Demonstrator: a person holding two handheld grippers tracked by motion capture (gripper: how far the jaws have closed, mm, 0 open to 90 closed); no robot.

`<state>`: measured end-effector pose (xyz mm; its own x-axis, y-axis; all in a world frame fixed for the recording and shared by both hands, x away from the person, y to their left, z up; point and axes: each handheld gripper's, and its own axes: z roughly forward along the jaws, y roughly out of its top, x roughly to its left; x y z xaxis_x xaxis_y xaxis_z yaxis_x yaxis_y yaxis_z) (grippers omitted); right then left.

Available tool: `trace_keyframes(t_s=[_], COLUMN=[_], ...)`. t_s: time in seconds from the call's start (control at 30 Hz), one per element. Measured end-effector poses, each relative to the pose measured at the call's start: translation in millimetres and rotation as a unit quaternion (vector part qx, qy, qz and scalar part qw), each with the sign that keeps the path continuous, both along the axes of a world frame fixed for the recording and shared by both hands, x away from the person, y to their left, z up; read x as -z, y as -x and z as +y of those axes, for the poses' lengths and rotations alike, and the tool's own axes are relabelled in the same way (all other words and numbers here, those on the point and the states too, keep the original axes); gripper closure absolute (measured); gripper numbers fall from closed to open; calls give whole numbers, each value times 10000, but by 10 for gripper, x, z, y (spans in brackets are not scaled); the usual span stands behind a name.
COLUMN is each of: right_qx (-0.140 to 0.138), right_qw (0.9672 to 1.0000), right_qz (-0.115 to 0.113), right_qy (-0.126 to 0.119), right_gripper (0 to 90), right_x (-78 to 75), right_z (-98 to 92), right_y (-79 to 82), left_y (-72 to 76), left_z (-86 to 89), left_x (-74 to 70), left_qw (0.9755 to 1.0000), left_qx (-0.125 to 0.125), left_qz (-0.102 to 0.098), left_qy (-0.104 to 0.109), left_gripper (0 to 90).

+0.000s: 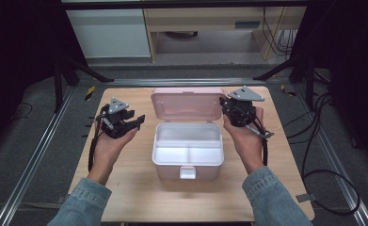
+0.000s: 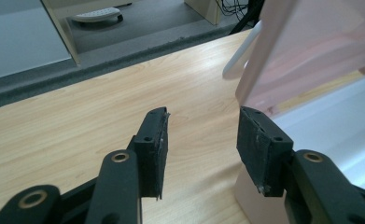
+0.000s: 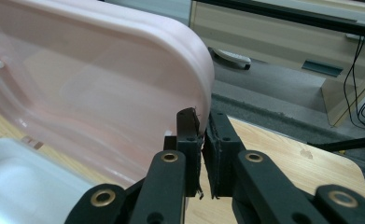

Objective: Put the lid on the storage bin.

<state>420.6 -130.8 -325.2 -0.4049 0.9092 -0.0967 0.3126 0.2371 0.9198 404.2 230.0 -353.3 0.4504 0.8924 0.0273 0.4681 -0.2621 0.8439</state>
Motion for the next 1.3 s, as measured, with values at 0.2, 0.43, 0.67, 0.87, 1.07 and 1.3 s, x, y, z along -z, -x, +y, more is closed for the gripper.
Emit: trace_keyframes(t_s=[0.2,0.43,0.67,0.87,1.07,1.3], right_qx=[-120,-436,-783,-1030,-1234,-1383], right_qw=[9999,9984,9949,9911,9866,9847], right_qz=[-2,141,214,338,476,671], right_qy=[-50,-333,-596,-771,-959,-815], right_gripper=[838,811,807,797,780,774], right_x=[56,145,243,325,400,481], right_z=[-41,-145,-263,-340,-402,-483], right_y=[210,387,475,527,559,654], left_y=[83,172,224,270,287,309], left_z=[90,123,183,229,257,307], left_x=[99,229,356,421,482,490], left_qw=[10000,9997,9994,9993,9992,9992], left_qx=[-7,209,213,186,181,128], left_qz=[59,121,225,257,309,313], left_qy=[37,73,166,191,193,236], left_gripper=[521,454,429,425,419,410])
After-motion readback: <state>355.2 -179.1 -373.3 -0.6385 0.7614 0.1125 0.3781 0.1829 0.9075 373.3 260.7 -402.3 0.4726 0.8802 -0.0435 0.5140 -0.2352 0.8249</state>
